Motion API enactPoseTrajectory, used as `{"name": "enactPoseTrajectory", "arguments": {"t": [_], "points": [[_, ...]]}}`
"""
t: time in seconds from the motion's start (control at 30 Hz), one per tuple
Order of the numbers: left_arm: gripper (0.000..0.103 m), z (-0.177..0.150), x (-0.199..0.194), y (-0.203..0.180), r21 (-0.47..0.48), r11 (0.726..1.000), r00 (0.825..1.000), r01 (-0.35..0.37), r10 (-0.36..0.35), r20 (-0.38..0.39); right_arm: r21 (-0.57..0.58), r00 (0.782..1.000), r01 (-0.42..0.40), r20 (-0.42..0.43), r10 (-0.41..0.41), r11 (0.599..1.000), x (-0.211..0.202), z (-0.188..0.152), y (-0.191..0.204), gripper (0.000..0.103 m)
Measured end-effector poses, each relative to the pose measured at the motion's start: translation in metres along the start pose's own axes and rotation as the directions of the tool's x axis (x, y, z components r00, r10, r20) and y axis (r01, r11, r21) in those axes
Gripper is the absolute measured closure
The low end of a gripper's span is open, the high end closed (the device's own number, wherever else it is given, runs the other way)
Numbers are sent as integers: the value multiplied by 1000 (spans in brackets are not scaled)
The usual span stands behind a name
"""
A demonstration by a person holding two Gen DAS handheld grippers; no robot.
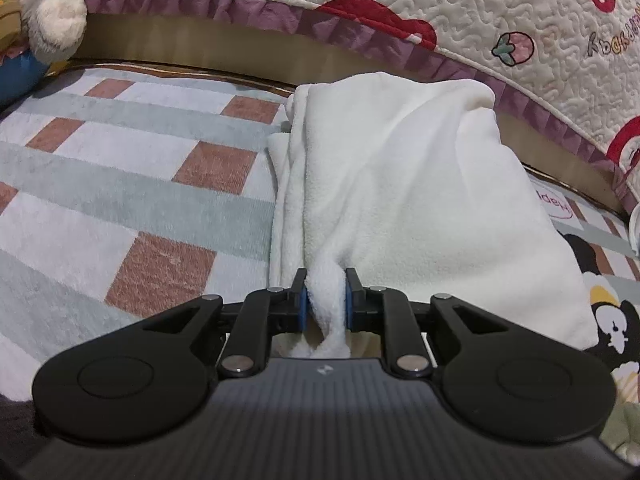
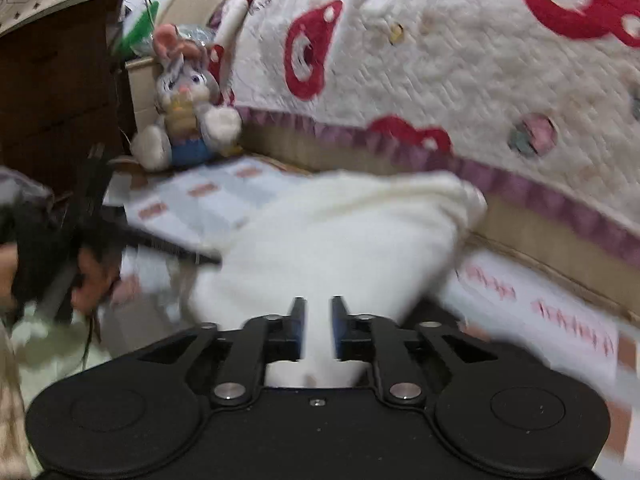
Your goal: Fold clothes
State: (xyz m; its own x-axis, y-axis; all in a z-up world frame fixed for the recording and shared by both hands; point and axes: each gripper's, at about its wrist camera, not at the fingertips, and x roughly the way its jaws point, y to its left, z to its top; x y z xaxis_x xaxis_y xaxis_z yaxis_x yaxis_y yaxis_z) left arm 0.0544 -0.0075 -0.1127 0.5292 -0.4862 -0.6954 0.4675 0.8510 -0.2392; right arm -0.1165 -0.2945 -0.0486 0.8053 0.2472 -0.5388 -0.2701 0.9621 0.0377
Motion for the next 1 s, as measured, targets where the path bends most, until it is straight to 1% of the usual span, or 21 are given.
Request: {"name": "enactPoseTrajectory", "arguments": {"t": [0.07,0.1,0.13,0.2,0.3,0.4,0.43,0.47,0.5,0.53,0.57,0.6,0.67,0.73,0.77,0.8,0.87,0.93,0.97,1.0], "points": [[87,0,0,-1,0,1000,1000,-2,2,-4,1,1000,4,-15,-4,1000,9,-8,2,72],[87,1,0,0,0,1000,1000,-2,2,-6,1,1000,6,-23,-6,1000,14,-11,3,67],[86,1,0,1,-5,1000,1000,0,0,-9,1,999,8,-31,-8,1000,18,-15,4,64],[85,1,-1,6,-36,999,1000,15,-16,-13,2,999,13,-46,-13,1000,27,-22,7,63],[77,1,-2,15,-86,995,999,40,-41,-19,3,997,19,-70,-19,1000,41,-34,10,62],[74,0,1,29,-175,981,996,78,-84,-28,4,995,26,-93,-25,1000,55,-45,13,60],[74,1,1,31,-191,978,996,81,-89,-32,4,995,28,-100,-27,1000,59,-49,14,59],[71,3,-1,31,-194,978,996,80,-87,-28,4,994,29,-106,-28,1000,63,-51,15,58],[68,8,-6,31,-189,978,996,85,-86,1,5,994,27,-106,-27,1000,63,-51,14,55],[67,13,-11,31,-183,979,996,90,-86,31,6,994,26,-106,-25,1000,63,-51,13,55],[60,18,-16,31,-178,980,995,94,-85,60,7,994,25,-106,-24,1000,64,-51,12,55],[49,22,-21,31,-172,980,992,99,-84,90,8,994,23,-106,-22,1000,64,-51,11,55],[44,34,-30,31,-160,981,986,107,-85,142,10,994,20,-106,-19,1000,65,-51,9,55],[43,60,-26,30,-126,985,984,120,-100,150,5,994,21,-104,-20,1000,66,-51,9,55],[42,78,-20,28,-88,990,985,114,-101,139,2,994,22,-103,-22,1000,66,-51,10,55],[42,96,-10,22,-32,994,988,104,-100,119,5,994,20,-103,-20,1000,67,-50,10,54],[42,118,15,0,83,993,991,88,-95,90,11,995,16,-103,-15,1000,68,-50,9,54],[41,138,40,-24,193,977,992,86,-102,72,15,995,11,-100,-9,1000,67,-51,8,54],[37,148,52,-35,240,967,992,88,-106,66,17,995,9,-97,-7,1000,67,-51,7,54],[36,157,63,-47,285,955,992,89,-109,56,21,996,8,-94,-6,1000,68,-52,7,54]]}}
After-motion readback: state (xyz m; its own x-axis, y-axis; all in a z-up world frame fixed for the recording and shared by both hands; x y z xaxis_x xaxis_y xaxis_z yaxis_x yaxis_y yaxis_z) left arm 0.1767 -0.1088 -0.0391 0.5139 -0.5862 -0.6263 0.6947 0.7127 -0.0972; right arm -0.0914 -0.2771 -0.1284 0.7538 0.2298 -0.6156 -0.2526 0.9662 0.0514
